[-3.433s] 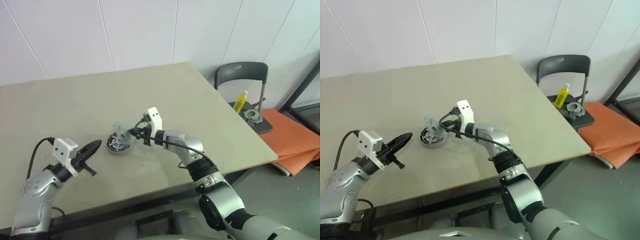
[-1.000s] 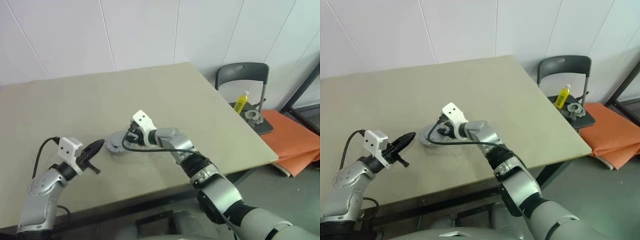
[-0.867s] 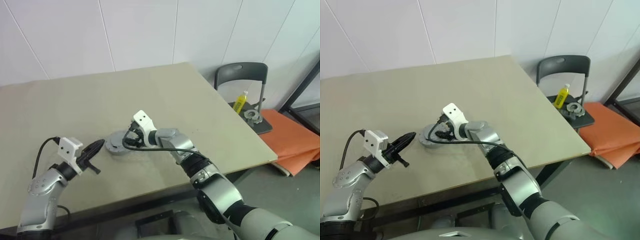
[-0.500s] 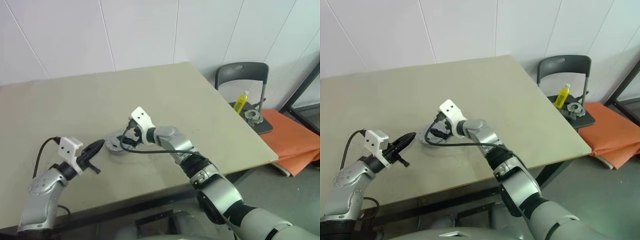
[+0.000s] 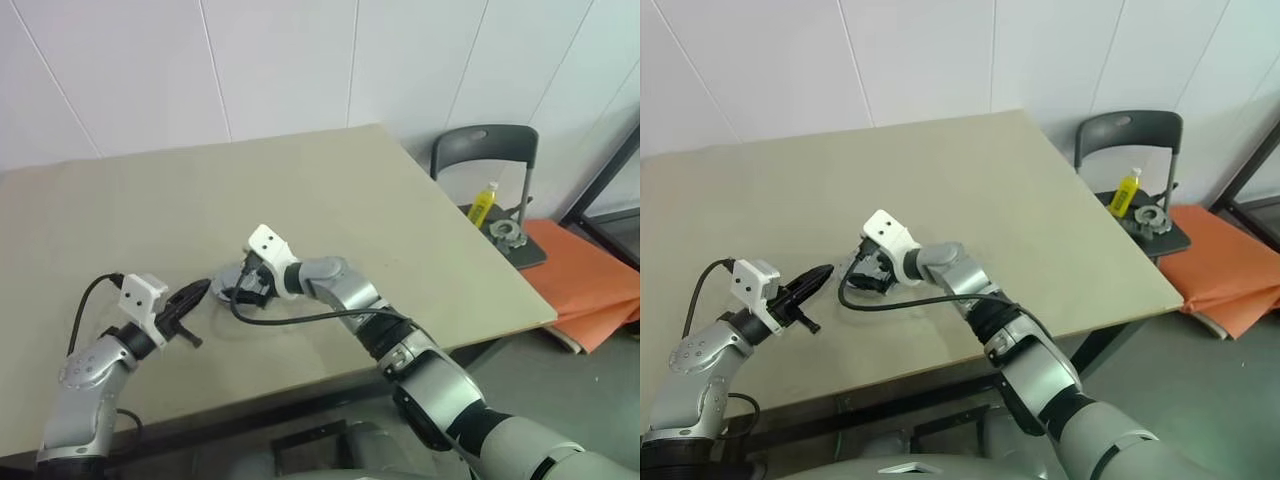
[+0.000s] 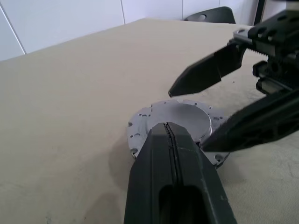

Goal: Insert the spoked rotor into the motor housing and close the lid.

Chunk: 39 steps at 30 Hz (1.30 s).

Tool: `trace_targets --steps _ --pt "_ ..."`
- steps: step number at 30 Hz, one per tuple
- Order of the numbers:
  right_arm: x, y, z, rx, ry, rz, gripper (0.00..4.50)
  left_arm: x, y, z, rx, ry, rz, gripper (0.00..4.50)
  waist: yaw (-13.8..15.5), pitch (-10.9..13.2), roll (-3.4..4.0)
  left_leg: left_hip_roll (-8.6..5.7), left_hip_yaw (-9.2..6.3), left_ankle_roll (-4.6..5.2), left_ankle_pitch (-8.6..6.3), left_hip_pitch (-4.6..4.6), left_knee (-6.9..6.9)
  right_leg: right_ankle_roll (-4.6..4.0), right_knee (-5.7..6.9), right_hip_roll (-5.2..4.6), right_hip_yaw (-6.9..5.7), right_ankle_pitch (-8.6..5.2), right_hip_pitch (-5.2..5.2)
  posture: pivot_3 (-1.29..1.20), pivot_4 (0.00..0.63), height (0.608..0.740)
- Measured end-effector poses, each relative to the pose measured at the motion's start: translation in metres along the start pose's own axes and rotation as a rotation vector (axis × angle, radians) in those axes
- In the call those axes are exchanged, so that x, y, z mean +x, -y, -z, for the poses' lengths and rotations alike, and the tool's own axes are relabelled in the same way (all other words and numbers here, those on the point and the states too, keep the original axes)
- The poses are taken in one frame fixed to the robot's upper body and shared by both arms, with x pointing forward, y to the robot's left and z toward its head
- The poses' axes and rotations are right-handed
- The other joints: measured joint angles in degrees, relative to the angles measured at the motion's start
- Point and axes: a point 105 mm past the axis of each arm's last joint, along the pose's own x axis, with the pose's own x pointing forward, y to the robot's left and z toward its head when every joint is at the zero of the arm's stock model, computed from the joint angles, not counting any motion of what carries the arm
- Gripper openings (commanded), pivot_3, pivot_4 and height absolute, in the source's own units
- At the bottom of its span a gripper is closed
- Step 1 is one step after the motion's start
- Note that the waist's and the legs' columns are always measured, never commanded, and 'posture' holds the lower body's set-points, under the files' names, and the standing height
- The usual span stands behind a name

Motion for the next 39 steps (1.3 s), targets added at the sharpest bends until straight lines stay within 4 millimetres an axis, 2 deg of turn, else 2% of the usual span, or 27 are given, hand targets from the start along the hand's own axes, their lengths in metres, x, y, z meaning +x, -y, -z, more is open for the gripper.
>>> trace_targets --steps 4,9,19,22,24,25,39 --pt "0.001 0.009 0.009 -0.011 -0.036 0.059 4.49 0.001 0.001 0.0 -0.005 0.005 -0.001 0.0 0.0 0.0 -0.01 0.0 0.0 0.0 0.0 0.01 0.0 0.0 0.0 -0.01 0.0 0.0 0.0 0.0 0.0 0.74" --pt "0.002 0.016 0.007 -0.043 -0.046 0.086 4.49 0.001 0.001 0.0 -0.01 0.008 -0.002 0.0 0.1 0.0 0.01 -0.01 -0.01 0.0 0.0 0.02 0.01 0.0 0.0 -0.01 -0.01 0.0 0.02 0.0 0.0 0.74" --pt "0.002 0.015 0.007 -0.05 -0.044 0.065 4.49 0.001 0.001 0.001 -0.012 0.005 -0.007 0.0 0.0 0.0 0.0 -0.01 0.0 0.0 0.0 0.01 0.02 0.0 0.0 -0.02 -0.01 0.0 0.04 0.0 0.0 0.74" --pt "0.002 0.013 0.007 -0.034 -0.048 0.049 3.88 0.001 0.001 0.001 -0.012 0.005 -0.008 0.0 0.0 0.0 0.0 -0.01 -0.01 0.0 0.0 0.02 0.01 0.0 0.01 -0.01 -0.01 0.0 0.03 0.0 0.0 0.74" --pt "0.002 0.012 0.007 -0.027 -0.05 0.039 3.23 0.002 0.001 0.002 -0.012 0.005 -0.007 0.0 0.0 0.0 0.0 -0.01 -0.01 0.0 0.0 0.02 0.01 0.0 0.01 -0.01 -0.01 0.0 0.03 0.0 0.0 0.74" --pt "0.002 0.011 0.006 -0.026 -0.052 0.038 3.16 0.001 0.001 0.002 -0.013 0.003 -0.008 0.0 0.0 0.0 0.0 -0.01 -0.01 0.0 0.0 0.02 0.01 0.0 0.01 -0.01 -0.01 0.0 0.03 0.0 0.0 0.74" --pt "0.003 0.008 0.006 -0.04 -0.057 0.016 3.16 0.002 0.001 0.007 -0.015 -0.015 -0.006 0.0 -0.1 0.0 0.0 -0.01 -0.01 0.0 0.0 0.02 0.01 0.0 0.01 -0.01 -0.01 0.0 0.02 0.0 0.0 0.74"
